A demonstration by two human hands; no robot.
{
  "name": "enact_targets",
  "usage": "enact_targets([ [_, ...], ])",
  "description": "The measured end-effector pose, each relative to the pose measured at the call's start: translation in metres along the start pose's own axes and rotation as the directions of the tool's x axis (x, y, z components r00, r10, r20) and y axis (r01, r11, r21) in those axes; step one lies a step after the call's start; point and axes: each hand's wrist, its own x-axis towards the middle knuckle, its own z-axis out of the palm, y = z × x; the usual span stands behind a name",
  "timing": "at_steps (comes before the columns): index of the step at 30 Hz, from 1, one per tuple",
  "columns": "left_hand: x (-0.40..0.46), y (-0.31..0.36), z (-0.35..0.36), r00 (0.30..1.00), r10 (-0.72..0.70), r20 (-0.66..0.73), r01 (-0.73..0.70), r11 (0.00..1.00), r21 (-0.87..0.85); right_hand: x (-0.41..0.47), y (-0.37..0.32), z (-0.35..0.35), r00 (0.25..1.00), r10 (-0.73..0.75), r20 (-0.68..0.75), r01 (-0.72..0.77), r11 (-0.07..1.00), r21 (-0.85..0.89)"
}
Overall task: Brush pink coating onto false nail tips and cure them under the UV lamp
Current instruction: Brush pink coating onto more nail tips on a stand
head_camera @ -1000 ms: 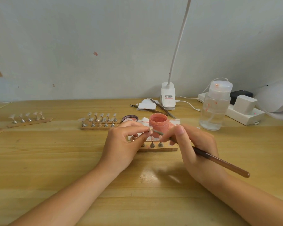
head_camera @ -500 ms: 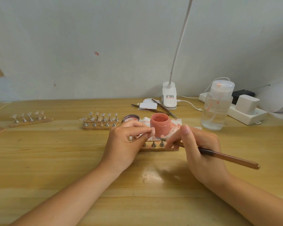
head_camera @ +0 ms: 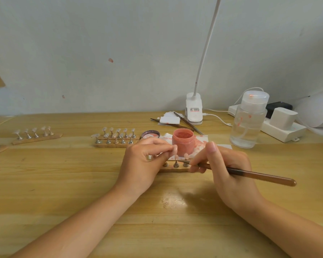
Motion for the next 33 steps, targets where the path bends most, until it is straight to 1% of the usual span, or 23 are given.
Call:
enact_targets([
  [2, -0.0002, 0.0002, 0.0, 1.0, 0.005, 0.001, -0.005, 1.0, -0.005, 0.0007, -0.0001, -0.0001, 0.999, -0.035, -0.024, 0.034, 0.999, -0.03],
  [4, -0.0005, -0.0013, -0.0004, 1.0, -0.005, 0.008, 0.005, 1.0, 0.001, 0.0021, -0.0007, 0.0003, 0.999, -0.027, -0.018, 0.025, 0.996, -0.08],
  [7, -0.0005, -0.0015, -0.0012, 1.0, -0.031, 0.001, 0.031, 0.999, -0.011, 0.0006, -0.0004, 0.0001, 0.999, 0.04, 0.016, -0.04, 0.999, -0.009],
  [9, -0.0004, -0.0002, -0.0008, 0.999, -0.038, -0.009, 0.038, 0.999, -0.037, 0.0, -0.0003, -0.0007, 0.999, 0.031, -0.008, -0.031, 0.999, 0.015],
  [11, -0.0005, 0.0, -0.0006, 0.999, -0.037, -0.011, 0.036, 0.999, -0.035, 0.0017, -0.0011, -0.0006, 1.0, -0.001, -0.02, 0.0, 0.999, -0.035],
  [13, -0.0004, -0.0003, -0.001, 0.999, -0.038, -0.007, 0.038, 0.999, -0.021, 0.0035, -0.0019, 0.0004, 1.0, -0.006, 0.005, 0.007, 0.997, -0.078],
  [15, -0.0003, 0.0002, -0.0014, 0.999, -0.046, 0.001, 0.046, 0.999, -0.015, 0.0024, -0.0014, 0.0009, 0.999, 0.029, 0.04, -0.027, 0.998, -0.053],
  [17, -0.0002, 0.0013, -0.0013, 0.999, -0.052, 0.005, 0.053, 0.999, -0.014, 0.0008, -0.0007, 0.0004, 0.998, 0.047, 0.035, -0.046, 0.999, -0.013],
  [21, -0.0004, 0.0024, -0.0016, 0.999, -0.049, 0.006, 0.049, 0.998, -0.028, 0.0034, -0.0016, 0.0013, 1.0, -0.007, -0.002, 0.007, 0.998, -0.066],
  [23, -0.0003, 0.0027, -0.0018, 0.998, -0.055, 0.01, 0.056, 0.998, -0.034, 0.0024, -0.0005, 0.0017, 0.999, 0.032, 0.023, -0.031, 0.998, -0.055],
  [25, -0.0001, 0.0034, -0.0016, 0.998, -0.068, 0.011, 0.069, 0.996, -0.049, 0.0004, -0.0009, 0.0013, 0.997, 0.069, 0.029, -0.07, 0.998, 0.008],
  [26, 0.0, 0.0033, -0.0016, 0.998, -0.066, 0.011, 0.067, 0.996, -0.054, 0.0001, -0.0011, 0.0009, 0.998, 0.052, 0.019, -0.053, 0.998, 0.017],
  [28, -0.0001, 0.0024, -0.0014, 0.999, -0.048, 0.012, 0.048, 0.997, -0.054, 0.0016, -0.0018, 0.0012, 1.0, -0.003, 0.001, 0.003, 0.999, -0.04],
  [30, -0.0002, 0.001, -0.0011, 0.999, -0.033, 0.014, 0.034, 0.998, -0.045, 0.0029, -0.0015, 0.0018, 1.0, -0.005, 0.021, 0.006, 0.997, -0.073],
  [33, -0.0004, 0.0017, -0.0012, 0.999, -0.038, 0.012, 0.038, 0.999, -0.037, 0.0001, 0.0001, 0.0011, 0.997, 0.071, 0.04, -0.072, 0.997, 0.025],
])
